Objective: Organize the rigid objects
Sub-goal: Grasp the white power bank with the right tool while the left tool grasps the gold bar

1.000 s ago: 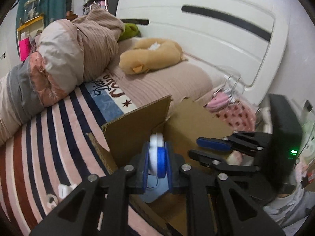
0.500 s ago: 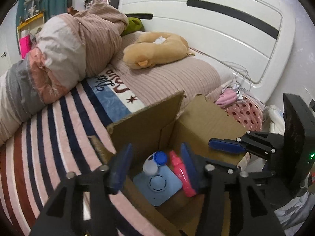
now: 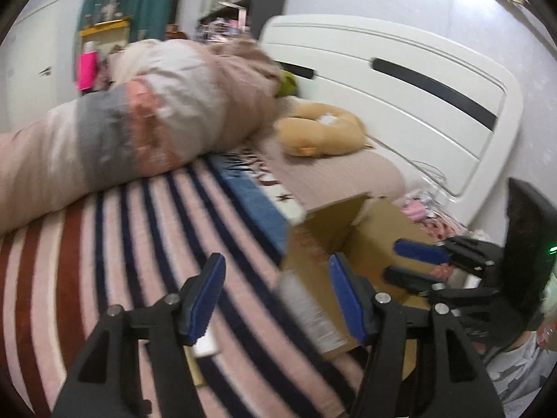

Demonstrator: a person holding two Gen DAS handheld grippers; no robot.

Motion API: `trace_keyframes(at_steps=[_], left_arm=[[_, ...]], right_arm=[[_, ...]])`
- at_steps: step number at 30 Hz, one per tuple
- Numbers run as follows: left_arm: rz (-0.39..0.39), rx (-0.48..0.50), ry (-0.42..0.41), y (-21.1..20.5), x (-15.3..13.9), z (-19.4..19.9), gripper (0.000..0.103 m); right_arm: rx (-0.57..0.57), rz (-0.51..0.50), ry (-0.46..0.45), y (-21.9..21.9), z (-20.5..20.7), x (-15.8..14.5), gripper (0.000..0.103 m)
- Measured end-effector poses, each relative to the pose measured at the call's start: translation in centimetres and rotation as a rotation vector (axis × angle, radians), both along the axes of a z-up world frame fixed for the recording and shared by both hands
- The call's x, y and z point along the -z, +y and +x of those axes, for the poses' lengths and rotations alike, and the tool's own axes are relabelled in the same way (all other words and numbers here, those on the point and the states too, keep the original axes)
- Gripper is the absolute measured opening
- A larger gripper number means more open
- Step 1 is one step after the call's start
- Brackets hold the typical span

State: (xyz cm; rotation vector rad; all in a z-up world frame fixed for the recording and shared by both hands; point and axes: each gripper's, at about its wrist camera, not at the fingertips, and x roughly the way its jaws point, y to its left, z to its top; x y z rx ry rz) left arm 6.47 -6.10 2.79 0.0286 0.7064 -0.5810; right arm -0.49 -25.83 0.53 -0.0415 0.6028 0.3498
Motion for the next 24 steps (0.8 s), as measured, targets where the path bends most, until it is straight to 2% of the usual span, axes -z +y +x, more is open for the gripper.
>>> trace_keyframes(at_steps=[4, 11, 14, 19, 24], left_arm=[[0.028, -0.073, -0.026, 4.5, 1.4, -0.5, 0.058], [0.047, -0.193, 0.059, 11.4, 7.1, 0.4, 0.058], [0.034, -0.206, 0.111, 12.8, 9.9, 0.7, 0.058], [-0.028, -0.177, 0.215, 13.3, 14.7, 1.1, 0.058], [-0.065, -0.147, 0.296, 12.3, 18.3, 1.5, 0.057]], right_arm=[[-0.103, -0.001, 0.007, 4.9, 0.4, -0.7, 0.034], [-0.227, -0.013, 0.101, 12.6, 2.9, 2.0, 0.034], [-0.199, -0.043, 0.171, 15.1, 4.6, 5.1, 0.034], [-0.084, -0.040, 0.319, 15.8, 8.8, 11.8, 0.034], [-0.029, 0.035, 0.405, 14.7, 12.4, 16.5, 0.041]])
